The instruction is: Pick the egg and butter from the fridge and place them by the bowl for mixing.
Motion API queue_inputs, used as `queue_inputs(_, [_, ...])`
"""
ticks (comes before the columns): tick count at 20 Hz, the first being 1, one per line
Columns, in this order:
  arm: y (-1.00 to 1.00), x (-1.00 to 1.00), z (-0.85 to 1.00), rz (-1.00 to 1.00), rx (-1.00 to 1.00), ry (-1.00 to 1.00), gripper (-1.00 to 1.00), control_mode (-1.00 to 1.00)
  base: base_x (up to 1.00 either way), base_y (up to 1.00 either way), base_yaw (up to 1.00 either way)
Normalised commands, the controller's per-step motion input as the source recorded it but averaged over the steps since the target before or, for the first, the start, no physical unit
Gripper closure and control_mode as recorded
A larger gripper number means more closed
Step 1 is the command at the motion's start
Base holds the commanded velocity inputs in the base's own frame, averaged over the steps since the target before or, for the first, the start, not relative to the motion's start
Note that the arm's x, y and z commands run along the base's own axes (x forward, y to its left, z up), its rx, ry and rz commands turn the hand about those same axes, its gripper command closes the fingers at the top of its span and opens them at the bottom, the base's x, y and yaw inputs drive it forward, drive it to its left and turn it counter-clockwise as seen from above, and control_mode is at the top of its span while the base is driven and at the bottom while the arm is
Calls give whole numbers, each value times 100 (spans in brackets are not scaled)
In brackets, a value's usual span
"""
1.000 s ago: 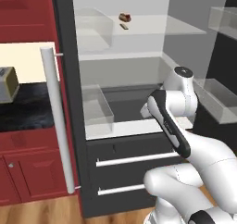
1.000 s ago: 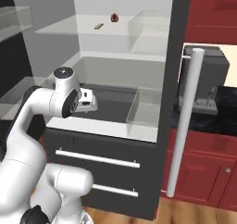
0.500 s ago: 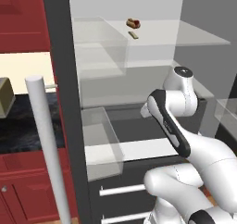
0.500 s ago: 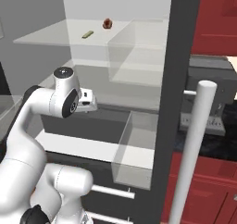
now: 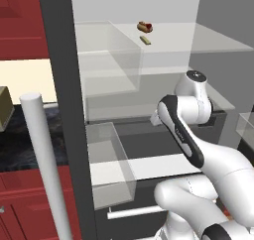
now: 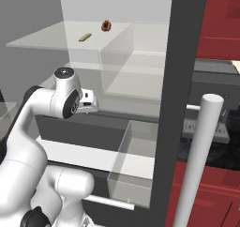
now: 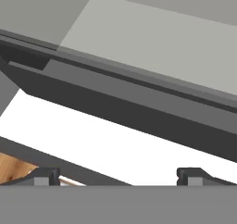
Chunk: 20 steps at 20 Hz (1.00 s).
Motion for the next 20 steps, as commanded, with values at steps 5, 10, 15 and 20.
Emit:
queue_inputs(5, [0, 0, 0, 0, 0, 0, -100, 100, 0, 0, 0])
queue_inputs(10, [0, -2, 18, 0, 2, -16, -100, -100, 0, 0, 0])
queue_inputs(15, [5, 0, 44, 0, 9, -17, -100, -100, 0, 0, 0])
queue_inputs(20, [11, 10, 60, -6, 0, -7, -100, -100, 0, 0, 0])
